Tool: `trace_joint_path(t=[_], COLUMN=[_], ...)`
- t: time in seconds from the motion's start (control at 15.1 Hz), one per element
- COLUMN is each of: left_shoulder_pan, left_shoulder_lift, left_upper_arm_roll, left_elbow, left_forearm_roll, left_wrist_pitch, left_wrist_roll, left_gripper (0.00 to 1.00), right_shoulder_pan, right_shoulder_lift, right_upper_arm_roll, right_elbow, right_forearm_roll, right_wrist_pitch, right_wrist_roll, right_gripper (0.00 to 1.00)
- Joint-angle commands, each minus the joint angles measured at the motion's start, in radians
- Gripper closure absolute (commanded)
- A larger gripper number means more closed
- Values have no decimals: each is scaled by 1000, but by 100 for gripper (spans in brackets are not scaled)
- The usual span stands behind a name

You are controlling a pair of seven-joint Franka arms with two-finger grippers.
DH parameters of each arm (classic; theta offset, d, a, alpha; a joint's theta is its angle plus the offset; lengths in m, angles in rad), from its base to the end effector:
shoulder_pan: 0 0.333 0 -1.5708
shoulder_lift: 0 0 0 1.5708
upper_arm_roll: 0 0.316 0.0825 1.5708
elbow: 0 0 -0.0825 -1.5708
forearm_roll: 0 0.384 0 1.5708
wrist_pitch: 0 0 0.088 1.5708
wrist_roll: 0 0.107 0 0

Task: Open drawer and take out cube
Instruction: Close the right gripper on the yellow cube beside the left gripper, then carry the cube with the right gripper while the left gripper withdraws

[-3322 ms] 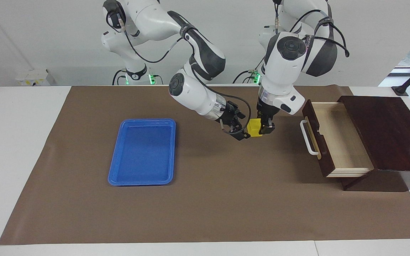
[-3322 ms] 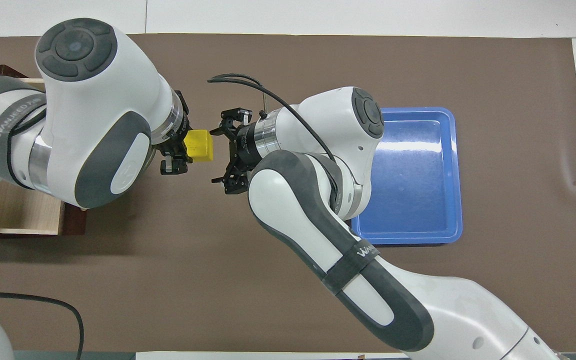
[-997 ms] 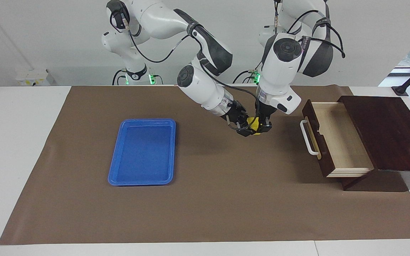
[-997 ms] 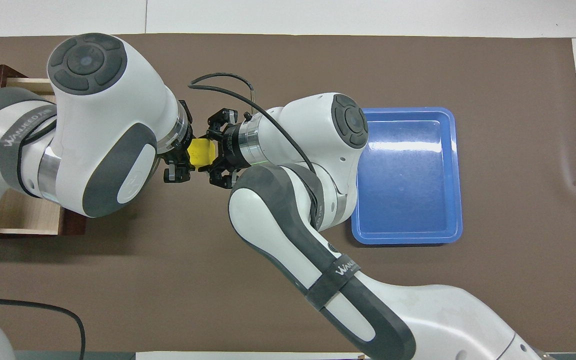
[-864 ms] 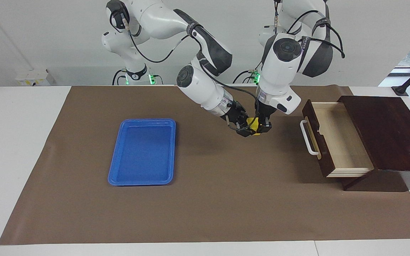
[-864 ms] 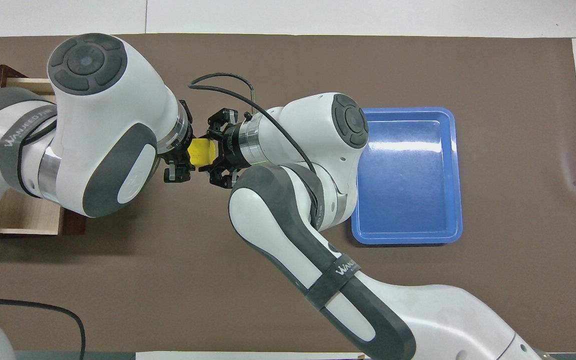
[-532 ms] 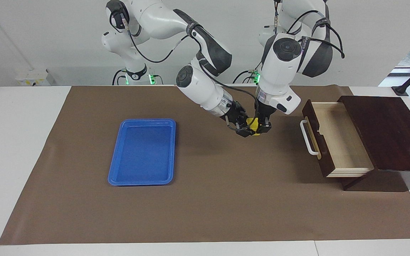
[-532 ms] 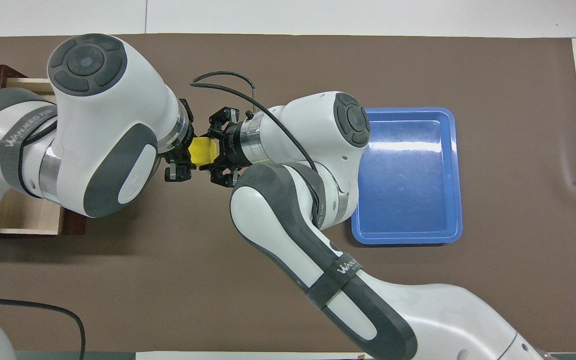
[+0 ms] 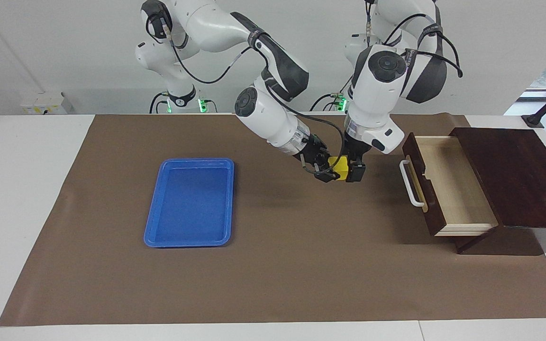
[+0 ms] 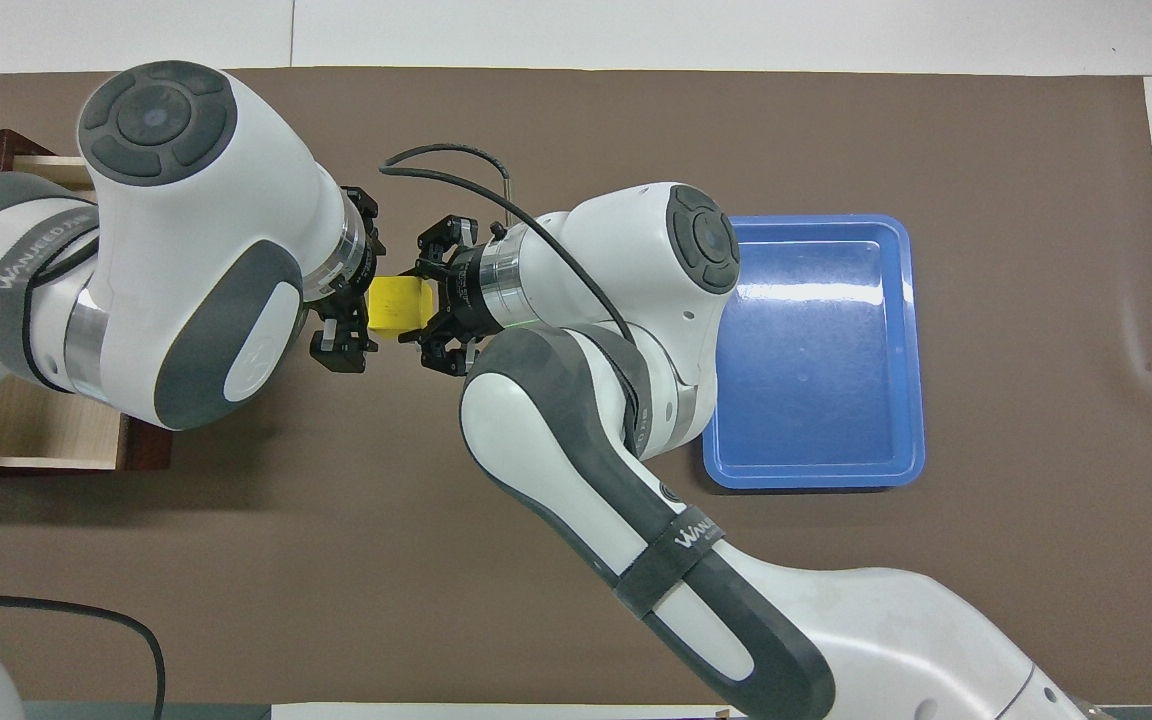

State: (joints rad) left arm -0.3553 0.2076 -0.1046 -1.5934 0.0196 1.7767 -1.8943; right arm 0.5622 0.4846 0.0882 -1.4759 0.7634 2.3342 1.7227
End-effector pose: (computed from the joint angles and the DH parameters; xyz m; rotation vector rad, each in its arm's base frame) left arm 0.5620 -0.2707 0.5094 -2.3545 -2.0488 0.0173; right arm 0.5807 0.4412 0.4429 -1.7933 1.7227 0.6488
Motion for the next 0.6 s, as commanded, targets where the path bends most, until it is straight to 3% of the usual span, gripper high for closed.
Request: trace_joint_path(t=[0.0, 0.53], left_shoulder_pan=[30, 133], left_shoulder_lift=[-39, -165], left_upper_arm_roll=[6, 8], left_elbow=[-59, -345], left_forearm_roll=[6, 302], left_wrist_pitch=[-5, 118], left_wrist_roll=[55, 135], left_gripper=[0, 0], right_shoulder_pan=[-44, -388], right_shoulder_lift=[-11, -32], right_upper_arm_roll=[10, 8], right_elbow=[2, -29], right_forearm_roll=[-7, -16], right_wrist_pitch=[-55, -205], right_wrist_roll=[-8, -176], right_gripper=[100, 100])
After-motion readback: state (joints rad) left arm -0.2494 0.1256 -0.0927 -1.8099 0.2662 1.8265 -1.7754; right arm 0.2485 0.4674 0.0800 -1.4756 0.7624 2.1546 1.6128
